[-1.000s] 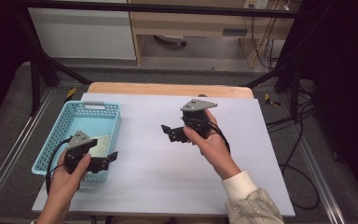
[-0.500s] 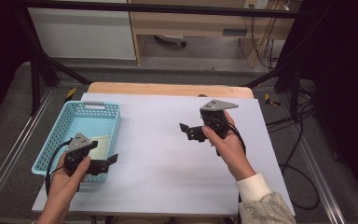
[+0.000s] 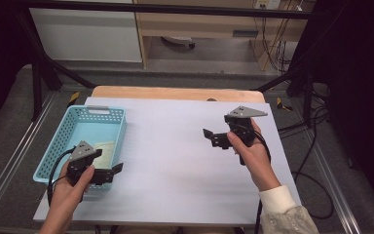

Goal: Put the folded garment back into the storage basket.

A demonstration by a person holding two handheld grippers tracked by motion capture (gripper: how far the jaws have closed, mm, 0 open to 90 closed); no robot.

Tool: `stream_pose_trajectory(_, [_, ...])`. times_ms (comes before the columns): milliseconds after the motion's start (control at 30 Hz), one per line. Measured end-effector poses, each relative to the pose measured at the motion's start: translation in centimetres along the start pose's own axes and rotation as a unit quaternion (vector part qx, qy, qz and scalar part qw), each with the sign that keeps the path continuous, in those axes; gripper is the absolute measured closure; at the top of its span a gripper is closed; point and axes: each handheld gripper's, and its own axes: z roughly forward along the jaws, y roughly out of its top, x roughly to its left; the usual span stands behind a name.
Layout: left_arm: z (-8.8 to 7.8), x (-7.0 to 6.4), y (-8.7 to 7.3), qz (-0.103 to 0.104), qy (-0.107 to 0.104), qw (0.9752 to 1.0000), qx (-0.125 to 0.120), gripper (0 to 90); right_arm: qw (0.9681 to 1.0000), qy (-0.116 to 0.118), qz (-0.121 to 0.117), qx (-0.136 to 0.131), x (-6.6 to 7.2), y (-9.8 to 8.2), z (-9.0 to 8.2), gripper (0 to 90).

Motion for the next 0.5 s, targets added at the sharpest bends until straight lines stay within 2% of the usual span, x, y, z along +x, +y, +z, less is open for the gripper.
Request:
stream_pose_trajectory(267, [0.0, -0.1, -0.1, -0.003, -0.003, 0.9999, -0.012, 6.1, 0.9997, -0.014, 0.015, -0.01, -1.7, -0.9, -1.7, 6.1])
stream_pose_trajectory(500, [-0.1, 0.0, -0.3, -0.003, -0.004, 0.9999, -0.013, 6.1, 0.9992, -0.025, 0.03, -0.012, -3.0, -2.1, -3.0, 5.9])
